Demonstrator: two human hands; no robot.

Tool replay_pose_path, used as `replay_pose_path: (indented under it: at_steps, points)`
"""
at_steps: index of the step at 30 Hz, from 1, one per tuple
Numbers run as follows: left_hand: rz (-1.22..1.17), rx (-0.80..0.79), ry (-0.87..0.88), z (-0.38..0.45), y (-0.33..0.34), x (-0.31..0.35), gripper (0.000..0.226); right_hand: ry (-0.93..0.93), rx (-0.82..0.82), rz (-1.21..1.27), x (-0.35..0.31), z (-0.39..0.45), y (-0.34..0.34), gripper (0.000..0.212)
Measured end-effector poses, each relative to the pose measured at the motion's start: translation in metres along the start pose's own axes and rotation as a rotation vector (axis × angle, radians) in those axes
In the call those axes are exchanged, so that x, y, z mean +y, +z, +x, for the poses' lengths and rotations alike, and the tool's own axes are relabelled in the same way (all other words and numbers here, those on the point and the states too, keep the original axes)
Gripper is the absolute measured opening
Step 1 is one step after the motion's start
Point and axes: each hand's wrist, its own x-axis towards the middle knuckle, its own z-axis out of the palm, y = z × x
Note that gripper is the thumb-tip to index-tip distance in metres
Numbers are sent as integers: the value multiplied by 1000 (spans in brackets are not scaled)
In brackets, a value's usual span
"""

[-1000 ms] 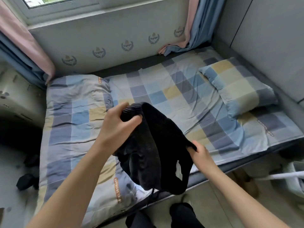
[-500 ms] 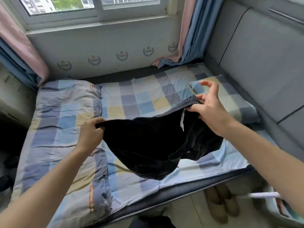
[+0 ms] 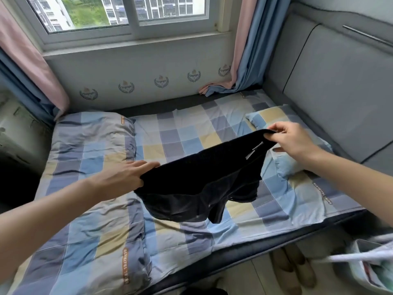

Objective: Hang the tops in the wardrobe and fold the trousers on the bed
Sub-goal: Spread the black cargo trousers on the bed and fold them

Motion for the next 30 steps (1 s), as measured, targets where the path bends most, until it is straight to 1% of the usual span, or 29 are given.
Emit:
replay_pose_path:
  at_steps: [1,2,4,6,8,10,12,14,15,16,17,18,20,22,23,25,26,28,30]
  points:
    - [22,-35,13,-2,-1,-4,11,-33,-8,-55,3,-2,1,11]
    - [40,-116,-1,-4,-3,-7,12,-71,-11,-108,7,-3,2,12]
    - [82,-221,-15,-17,1,-13,22,-157,25,-237,12,-3,2,15]
    - [152,-278,-38,-29,8,-16,36,-278,41,-321,15,-5,0,20]
    - [209,-198,-65,-37,7,-14,49,-394,-83,-355,19,-11,-2,29]
    - [187,-17,-51,-41,5,-16,57,-536,-280,-478,22,-23,-2,41]
    - [126,92,-70,-45,3,-21,70,-753,-434,-693,26,-30,-4,61]
    - [87,147,-83,-49,1,-24,72,-918,-538,-936,30,-30,-6,88]
    - [69,171,-84,-51,1,-26,70,-959,-562,-1009,30,-30,-5,93]
    - [50,194,-85,-53,0,-27,67,-976,-561,-1034,30,-28,-4,92]
    - [29,209,-84,-53,-1,-28,64,-986,-547,-1034,31,-27,-4,86]
    - [0,222,-86,-54,-1,-29,60,-997,-535,-1026,31,-24,-3,75]
    - [-121,225,-90,-56,-1,-30,50,-996,-555,-1037,34,-19,-2,46]
    - [-344,228,-109,-59,-3,-29,44,-915,-609,-1103,38,-14,-6,19]
    - [-439,232,-122,-60,-4,-28,44,-861,-626,-1132,41,-10,-8,15]
    - [-532,239,-132,-63,-5,-24,47,-753,-653,-1114,46,-7,-12,21]
    - [-563,225,-134,-64,-4,-23,44,-724,-671,-1111,47,-8,-12,28]
    - [-598,176,-162,-65,-1,-24,31,-721,-699,-1206,48,-12,-9,53]
    - [-603,165,-197,-66,3,-25,27,-756,-655,-1362,51,-18,1,70]
